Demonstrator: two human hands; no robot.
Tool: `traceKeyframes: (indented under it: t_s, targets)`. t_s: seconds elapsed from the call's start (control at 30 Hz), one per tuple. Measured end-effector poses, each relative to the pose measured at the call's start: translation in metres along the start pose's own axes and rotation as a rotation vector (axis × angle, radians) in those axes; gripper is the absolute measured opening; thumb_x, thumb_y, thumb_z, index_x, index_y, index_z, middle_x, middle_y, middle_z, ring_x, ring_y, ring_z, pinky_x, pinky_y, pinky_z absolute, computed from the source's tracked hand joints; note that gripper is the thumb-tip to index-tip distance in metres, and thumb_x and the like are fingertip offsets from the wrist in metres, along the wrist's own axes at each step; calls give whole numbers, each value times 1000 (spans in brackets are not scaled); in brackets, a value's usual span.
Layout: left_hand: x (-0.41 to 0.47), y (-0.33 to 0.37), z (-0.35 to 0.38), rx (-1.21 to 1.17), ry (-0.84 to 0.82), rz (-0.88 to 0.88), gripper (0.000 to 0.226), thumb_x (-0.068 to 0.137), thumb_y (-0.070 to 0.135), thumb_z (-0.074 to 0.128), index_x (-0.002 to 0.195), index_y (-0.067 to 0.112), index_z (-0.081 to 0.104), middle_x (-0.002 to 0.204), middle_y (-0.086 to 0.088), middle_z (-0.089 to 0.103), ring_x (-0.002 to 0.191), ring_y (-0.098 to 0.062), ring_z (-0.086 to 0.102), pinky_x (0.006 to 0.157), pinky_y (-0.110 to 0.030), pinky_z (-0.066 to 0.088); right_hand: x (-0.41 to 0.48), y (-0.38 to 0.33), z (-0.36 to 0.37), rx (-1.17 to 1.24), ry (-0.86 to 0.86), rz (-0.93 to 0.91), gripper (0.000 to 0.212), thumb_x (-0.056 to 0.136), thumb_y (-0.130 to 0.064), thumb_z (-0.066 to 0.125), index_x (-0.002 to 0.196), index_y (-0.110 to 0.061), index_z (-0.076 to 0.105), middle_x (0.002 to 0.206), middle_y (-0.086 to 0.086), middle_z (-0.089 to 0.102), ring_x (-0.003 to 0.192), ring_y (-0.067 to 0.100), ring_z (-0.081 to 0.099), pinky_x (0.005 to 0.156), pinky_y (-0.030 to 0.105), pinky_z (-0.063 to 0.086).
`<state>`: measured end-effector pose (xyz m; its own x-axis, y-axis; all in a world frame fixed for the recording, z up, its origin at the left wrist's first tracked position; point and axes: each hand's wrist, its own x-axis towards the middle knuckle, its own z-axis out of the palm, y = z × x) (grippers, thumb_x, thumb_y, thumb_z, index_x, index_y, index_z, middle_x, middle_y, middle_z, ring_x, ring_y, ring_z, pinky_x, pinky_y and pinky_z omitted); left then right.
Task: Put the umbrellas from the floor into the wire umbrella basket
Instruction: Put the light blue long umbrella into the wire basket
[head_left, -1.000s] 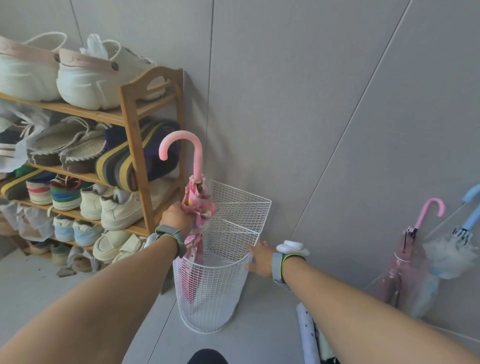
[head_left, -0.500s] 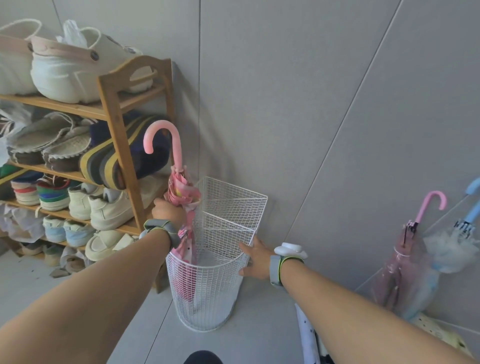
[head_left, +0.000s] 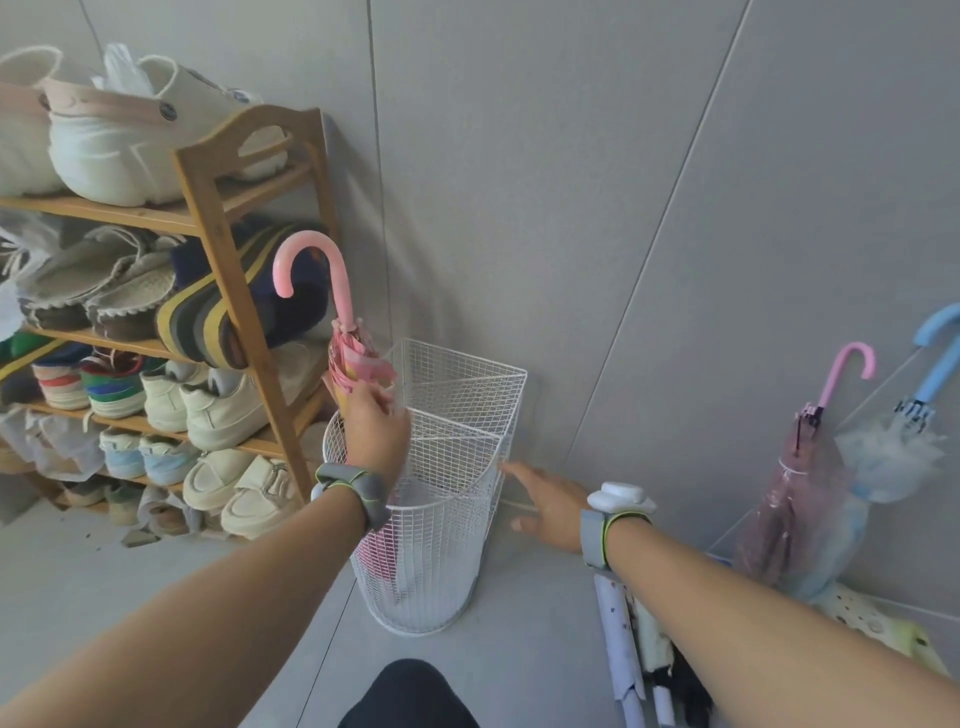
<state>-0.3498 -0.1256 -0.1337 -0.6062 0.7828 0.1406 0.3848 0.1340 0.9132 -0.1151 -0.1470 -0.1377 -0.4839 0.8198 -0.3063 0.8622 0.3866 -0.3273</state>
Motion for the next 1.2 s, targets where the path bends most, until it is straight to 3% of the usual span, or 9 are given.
traceKeyframes:
  t_s: [0.13,0.23,0.33,0.4,0.5,0.73,0.97,1.1,1.2]
  targets:
    - [-40,26,21,-81,-635,5,9,84,13,68,87,9,60,75,-6,63,61,-17,58,61,-30,53,-37,22,-1,-2,-5,113,34,89,-33,58,123,-28,58,126,-3,62,114,19,60,92,24,43]
    - [-77,41,43,152,-1134,-36,16,89,19,65,98,6,65,85,-8,72,70,-18,68,63,-25,58,-77,56,8,87,-73,209,21,87,-27,55,104,-24,67,105,-3,73,96,18,67,84,26,51]
    - [-105,39,57,392,-1323,-3,8,91,16,58,93,13,65,92,-7,74,79,-22,71,70,-29,59,-105,83,27,197,-173,308,21,84,-20,54,97,-13,69,92,4,77,72,17,71,65,20,52]
    - [-125,39,76,453,-1368,18,9,90,15,56,93,15,64,90,-4,73,78,-21,71,76,-33,58,-126,108,37,294,-223,386,17,86,-19,54,92,-13,68,89,6,75,56,9,65,56,15,49]
    - [-154,41,108,459,-1395,-28,12,91,13,53,99,13,62,89,-3,72,70,-16,69,68,-27,58,-152,147,49,370,-230,463,15,89,-17,50,86,-22,63,95,6,75,67,13,70,54,14,47]
    - [-204,45,185,396,-1398,-111,8,93,11,53,92,13,61,88,-7,71,65,-16,68,63,-25,53,-179,212,79,711,-4,608,14,86,-15,52,84,-20,65,76,2,72,56,10,65,54,20,49]
    - [-243,49,266,377,-1381,-127,14,93,10,52,83,16,61,78,-1,72,56,-8,69,56,-21,53,-185,269,115,1075,211,696,21,93,-9,54,107,4,63,83,17,67,39,5,56,37,11,41]
    - [-266,57,305,313,-1339,-132,10,93,12,57,100,9,63,85,-5,71,54,-5,67,55,-19,52,-184,297,122,1147,322,777,12,93,-10,53,89,-9,64,78,11,65,50,13,56,44,17,43]
    - [-283,75,338,269,-1283,-119,24,90,10,62,113,2,64,99,-13,69,70,-15,68,63,-22,56,-176,324,110,1099,461,818,12,90,-18,53,85,-19,65,85,7,65,75,23,61,70,33,53]
